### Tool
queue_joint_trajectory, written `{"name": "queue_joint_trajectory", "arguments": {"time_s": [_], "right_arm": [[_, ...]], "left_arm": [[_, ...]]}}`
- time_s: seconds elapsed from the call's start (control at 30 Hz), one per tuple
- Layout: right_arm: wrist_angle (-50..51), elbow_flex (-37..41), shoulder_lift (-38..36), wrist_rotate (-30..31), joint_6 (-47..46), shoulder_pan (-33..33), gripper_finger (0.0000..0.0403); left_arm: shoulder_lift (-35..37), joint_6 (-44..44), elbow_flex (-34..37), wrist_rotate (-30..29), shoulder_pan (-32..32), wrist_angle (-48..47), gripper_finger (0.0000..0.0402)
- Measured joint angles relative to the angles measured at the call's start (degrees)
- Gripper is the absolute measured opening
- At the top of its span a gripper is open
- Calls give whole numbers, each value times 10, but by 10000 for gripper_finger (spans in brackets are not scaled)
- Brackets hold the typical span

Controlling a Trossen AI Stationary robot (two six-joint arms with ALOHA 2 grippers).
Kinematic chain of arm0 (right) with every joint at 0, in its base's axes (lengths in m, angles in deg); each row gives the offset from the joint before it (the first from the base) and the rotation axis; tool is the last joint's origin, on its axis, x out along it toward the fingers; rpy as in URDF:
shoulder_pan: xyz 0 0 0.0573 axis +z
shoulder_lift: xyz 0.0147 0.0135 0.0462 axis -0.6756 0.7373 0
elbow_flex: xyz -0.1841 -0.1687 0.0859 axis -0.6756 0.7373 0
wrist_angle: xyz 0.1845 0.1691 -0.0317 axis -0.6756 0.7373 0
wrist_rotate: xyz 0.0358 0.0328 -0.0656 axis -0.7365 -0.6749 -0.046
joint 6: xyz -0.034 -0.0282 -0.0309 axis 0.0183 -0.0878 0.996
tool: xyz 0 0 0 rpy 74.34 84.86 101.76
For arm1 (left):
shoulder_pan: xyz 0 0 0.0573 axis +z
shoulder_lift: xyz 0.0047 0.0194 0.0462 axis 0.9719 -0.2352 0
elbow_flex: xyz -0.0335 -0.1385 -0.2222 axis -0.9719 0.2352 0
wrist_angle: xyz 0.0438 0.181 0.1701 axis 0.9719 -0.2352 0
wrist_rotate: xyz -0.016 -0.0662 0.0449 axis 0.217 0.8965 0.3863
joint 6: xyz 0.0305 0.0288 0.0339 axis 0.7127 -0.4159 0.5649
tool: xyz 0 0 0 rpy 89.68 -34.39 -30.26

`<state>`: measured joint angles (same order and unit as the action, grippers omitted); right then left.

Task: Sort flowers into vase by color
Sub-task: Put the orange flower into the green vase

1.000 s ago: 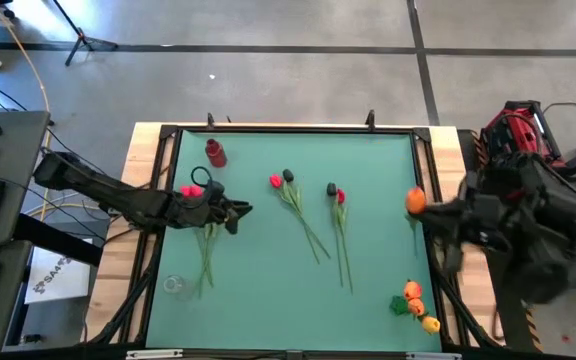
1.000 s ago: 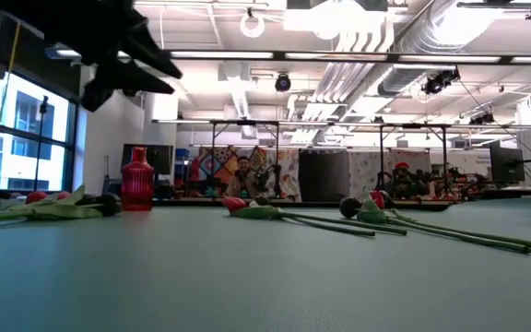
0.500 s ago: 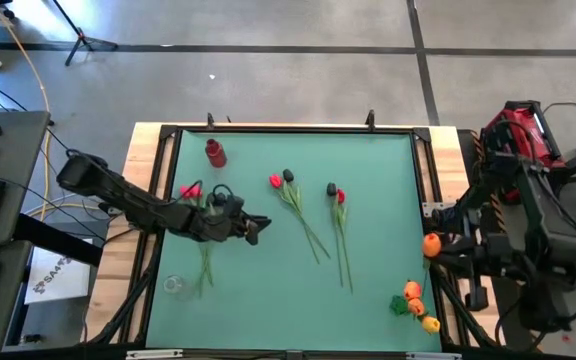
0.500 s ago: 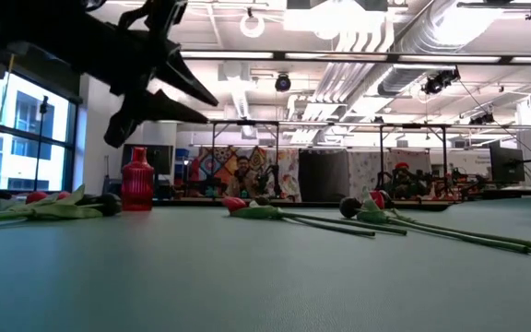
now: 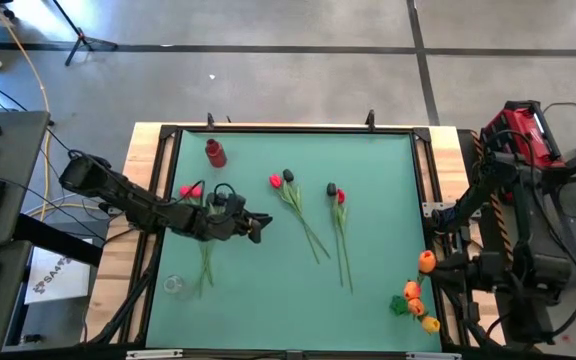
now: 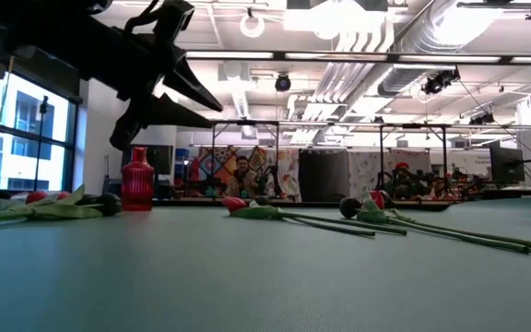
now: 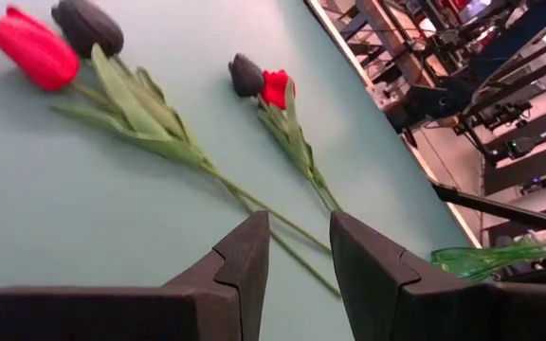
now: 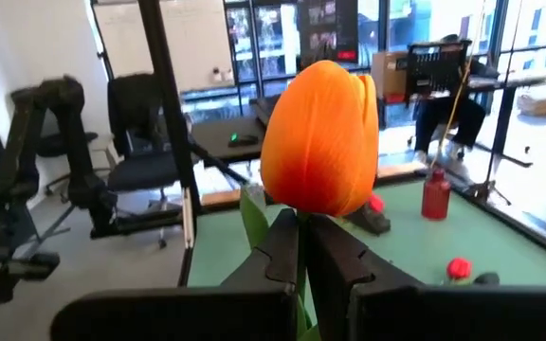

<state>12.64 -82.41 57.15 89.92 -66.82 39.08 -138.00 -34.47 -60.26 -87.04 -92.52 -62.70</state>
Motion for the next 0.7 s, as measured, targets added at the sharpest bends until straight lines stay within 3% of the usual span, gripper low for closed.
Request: {"name": "queue_joint_trajectory", "arguments": {"time_s": [0.2, 0.53, 0.7], "right_arm": [[-32, 20, 0, -53, 13, 0, 0], [-48, 21, -1, -226, 9, 17, 0], [-48, 21, -5, -282, -1, 21, 0]], "left_arm": [[0, 29, -10, 0, 18, 0, 101], [0, 54, -17, 16, 42, 15, 101], [0, 56, -17, 17, 45, 26, 101]]}}
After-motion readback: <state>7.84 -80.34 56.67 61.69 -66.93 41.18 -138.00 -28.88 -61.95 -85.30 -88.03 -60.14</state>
